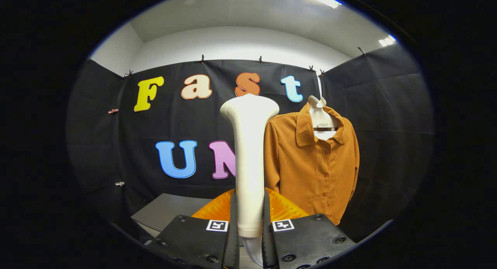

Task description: Iron the clothes twice with a garment steamer, once on the left side and once on the right side.

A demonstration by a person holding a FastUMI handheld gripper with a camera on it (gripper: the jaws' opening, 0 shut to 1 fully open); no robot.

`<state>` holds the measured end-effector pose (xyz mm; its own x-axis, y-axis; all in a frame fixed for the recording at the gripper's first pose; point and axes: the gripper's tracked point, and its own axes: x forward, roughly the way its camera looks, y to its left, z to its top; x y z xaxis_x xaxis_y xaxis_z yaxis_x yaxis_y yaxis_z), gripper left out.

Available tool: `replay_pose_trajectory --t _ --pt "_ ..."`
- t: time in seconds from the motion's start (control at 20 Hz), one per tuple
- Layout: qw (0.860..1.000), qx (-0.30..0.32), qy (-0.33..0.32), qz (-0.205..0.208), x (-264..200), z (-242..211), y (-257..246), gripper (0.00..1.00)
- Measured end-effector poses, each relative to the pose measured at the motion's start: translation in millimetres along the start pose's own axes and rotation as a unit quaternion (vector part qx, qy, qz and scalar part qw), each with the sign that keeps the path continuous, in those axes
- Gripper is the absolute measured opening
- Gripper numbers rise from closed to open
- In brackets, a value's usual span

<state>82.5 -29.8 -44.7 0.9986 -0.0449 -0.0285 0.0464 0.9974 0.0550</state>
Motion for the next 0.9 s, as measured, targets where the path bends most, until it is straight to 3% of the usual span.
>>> replay_pose_trajectory --t 0.9 --pt "1.000 -0.001 0.004 0.005 -5.1 -3.3 -2.0 0.26"
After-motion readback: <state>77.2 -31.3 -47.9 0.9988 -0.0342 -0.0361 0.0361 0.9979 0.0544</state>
